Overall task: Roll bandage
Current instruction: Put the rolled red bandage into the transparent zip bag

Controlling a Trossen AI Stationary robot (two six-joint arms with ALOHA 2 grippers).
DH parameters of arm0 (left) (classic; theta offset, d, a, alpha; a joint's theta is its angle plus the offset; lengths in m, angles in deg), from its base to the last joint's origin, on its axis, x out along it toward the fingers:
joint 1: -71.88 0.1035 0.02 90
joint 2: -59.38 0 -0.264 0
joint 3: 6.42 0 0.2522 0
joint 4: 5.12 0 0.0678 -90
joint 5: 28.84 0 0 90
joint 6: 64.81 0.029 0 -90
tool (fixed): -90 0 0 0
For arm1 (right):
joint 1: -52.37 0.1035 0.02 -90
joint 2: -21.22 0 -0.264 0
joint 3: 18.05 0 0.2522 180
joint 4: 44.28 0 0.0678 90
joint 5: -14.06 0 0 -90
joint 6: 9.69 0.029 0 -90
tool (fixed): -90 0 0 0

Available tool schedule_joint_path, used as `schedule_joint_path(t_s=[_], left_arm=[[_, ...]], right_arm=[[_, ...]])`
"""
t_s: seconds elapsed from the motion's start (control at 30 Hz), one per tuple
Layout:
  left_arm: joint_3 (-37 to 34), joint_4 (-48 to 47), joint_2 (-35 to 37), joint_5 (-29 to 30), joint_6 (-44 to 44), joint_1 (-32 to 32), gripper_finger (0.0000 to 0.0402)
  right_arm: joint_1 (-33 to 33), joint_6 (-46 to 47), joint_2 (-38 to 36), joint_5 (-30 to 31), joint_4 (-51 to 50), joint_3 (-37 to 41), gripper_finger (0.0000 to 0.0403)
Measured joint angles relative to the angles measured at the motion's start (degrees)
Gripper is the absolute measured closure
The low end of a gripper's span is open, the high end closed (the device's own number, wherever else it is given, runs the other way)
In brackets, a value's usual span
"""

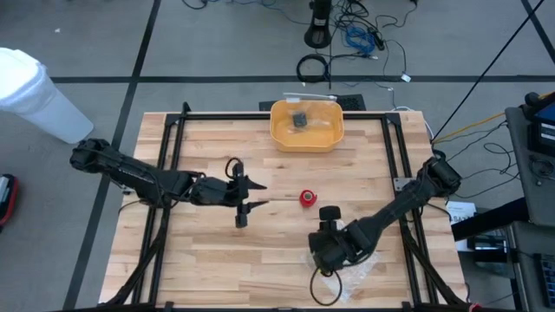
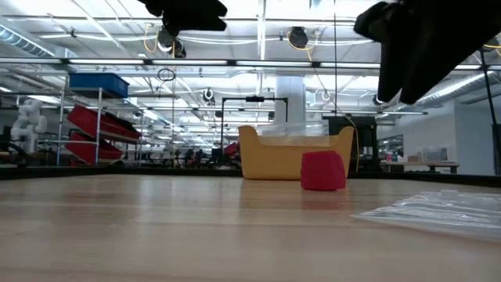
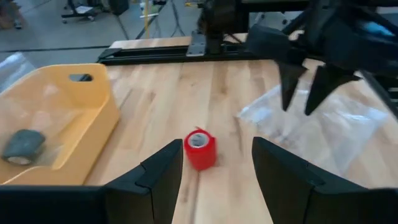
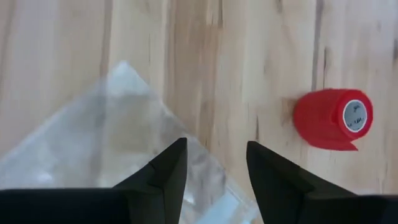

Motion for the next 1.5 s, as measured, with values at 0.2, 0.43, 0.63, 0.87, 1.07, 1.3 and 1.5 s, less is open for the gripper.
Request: schedule_joint_path(t_s=[0.2,0.43,0.63,0.87,1.07,1.3,1.5], left_arm=[[-5.1,11.8,0.0,0.7,3.4,-4.7,0.0203],[-13.6,32.6,0.0,0.6,11.9,-7.0,0.0203],[-15.5,33.9,0.0,-2.2,13.1,-5.9,0.0203],[-15.7,30.6,-1.4,-4.0,8.8,-5.4,0.0203],[-15.8,36.0,-7.4,-3.7,8.7,-5.3,0.0203],[-15.8,42.4,-15.3,-3.6,8.6,-3.3,0.0203],[-15.8,40.3,-17.4,0.5,8.6,-2.3,0.0203]], right_arm=[[3.4,6.5,0.0,9.9,3.2,0.1,0.0252],[9.2,20.9,0.0,30.0,-0.3,2.3,0.0252],[14.9,43.4,0.0,43.5,-1.6,9.9,0.0252],[17.6,68.9,0.0,46.5,5.6,23.5,0.0252],[17.6,72.5,0.0,34.2,13.6,27.3,0.0252],[17.4,79.7,-0.6,24.0,2.3,25.1,0.0252],[19.0,87.6,-0.8,18.5,1.7,29.1,0.0251]])
